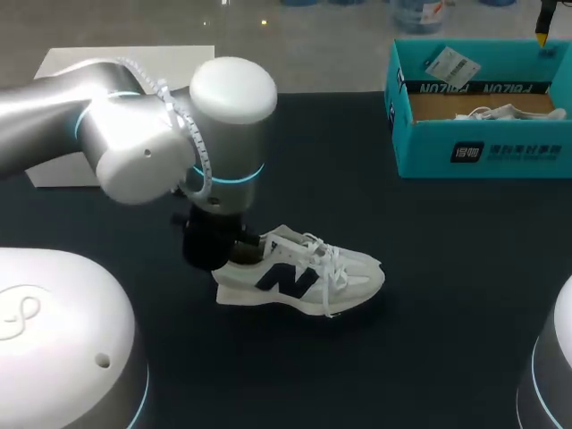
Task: Take the shoe out of the shoebox, open the shoe tongue, remove and reinsert the insole, then place the shoe into the shoebox
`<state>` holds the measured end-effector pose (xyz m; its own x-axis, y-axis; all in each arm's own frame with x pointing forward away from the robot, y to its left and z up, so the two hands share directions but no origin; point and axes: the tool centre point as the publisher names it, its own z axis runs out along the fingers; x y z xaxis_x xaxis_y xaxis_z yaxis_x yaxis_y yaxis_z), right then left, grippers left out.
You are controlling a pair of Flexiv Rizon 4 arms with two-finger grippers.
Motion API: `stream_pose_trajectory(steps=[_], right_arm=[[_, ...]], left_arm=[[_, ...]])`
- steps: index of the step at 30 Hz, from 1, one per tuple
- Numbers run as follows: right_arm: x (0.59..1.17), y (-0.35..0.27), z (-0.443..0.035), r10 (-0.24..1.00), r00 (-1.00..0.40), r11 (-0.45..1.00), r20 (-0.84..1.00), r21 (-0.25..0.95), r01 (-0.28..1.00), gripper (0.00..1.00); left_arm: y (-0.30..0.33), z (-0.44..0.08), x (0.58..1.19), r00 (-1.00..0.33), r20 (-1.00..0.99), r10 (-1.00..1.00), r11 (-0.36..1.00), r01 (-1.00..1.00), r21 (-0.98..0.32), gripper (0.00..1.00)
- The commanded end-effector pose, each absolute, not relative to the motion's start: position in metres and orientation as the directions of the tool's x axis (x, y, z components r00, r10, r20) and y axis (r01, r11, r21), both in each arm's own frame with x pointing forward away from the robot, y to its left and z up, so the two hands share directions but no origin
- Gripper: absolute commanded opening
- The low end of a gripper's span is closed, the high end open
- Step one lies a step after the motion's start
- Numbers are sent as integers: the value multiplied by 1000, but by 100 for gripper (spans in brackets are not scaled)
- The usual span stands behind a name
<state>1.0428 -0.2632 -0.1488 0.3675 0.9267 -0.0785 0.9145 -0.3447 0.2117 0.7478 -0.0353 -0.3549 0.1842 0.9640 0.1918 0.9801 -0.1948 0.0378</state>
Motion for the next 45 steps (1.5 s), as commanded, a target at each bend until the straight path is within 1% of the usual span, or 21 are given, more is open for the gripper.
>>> stream_pose_trajectory(steps=[1,9,10,11,12,13,18,23,25,27,28,34,37,41,45], right_arm=[[1042,-263,-149,927,367,-345,-77,214,914,100],[1042,-263,-149,927,367,-345,-77,214,914,100],[1042,-263,-149,927,367,-345,-77,214,914,100],[1042,-263,-149,927,367,-345,-77,214,914,100],[1042,-263,-149,927,367,-345,-77,214,914,100],[1042,-263,-149,927,367,-345,-77,214,914,100],[1042,-263,-149,927,367,-345,-77,214,914,100],[1042,-263,-149,927,367,-345,-77,214,914,100],[1042,-263,-149,927,367,-345,-77,214,914,100],[1042,-263,-149,927,367,-345,-77,214,914,100],[1042,-263,-149,927,367,-345,-77,214,914,100],[1042,-263,-149,927,367,-345,-77,214,914,100],[1042,-263,-149,927,367,-345,-77,214,914,100],[1042,-263,-149,927,367,-345,-77,214,914,100],[1042,-263,-149,927,367,-345,-77,214,914,100]], left_arm=[[-38,-376,744,184,195,963,-197,979,47,0],[-42,-401,740,182,207,961,-186,982,2,0],[-43,-401,740,193,200,960,-196,981,-4,25],[-42,-401,738,191,202,961,-195,981,-3,64],[-41,-399,737,191,198,962,-194,981,-4,93],[-41,-397,736,190,193,963,-193,981,-4,100],[-37,-380,733,159,152,975,-163,986,14,100],[-31,-352,732,73,81,994,-74,997,18,100],[-26,-340,731,25,32,999,-24,1000,-3,100],[-21,-329,732,-57,-8,998,57,996,-63,100],[-18,-323,731,-84,-37,996,81,995,-58,100],[-6,-295,730,-275,-139,951,258,957,-128,100],[1,-286,732,-379,-175,909,347,918,-191,100],[11,-282,733,-507,-203,838,434,844,-316,100],[19,-281,733,-564,-205,800,459,795,-397,100]])
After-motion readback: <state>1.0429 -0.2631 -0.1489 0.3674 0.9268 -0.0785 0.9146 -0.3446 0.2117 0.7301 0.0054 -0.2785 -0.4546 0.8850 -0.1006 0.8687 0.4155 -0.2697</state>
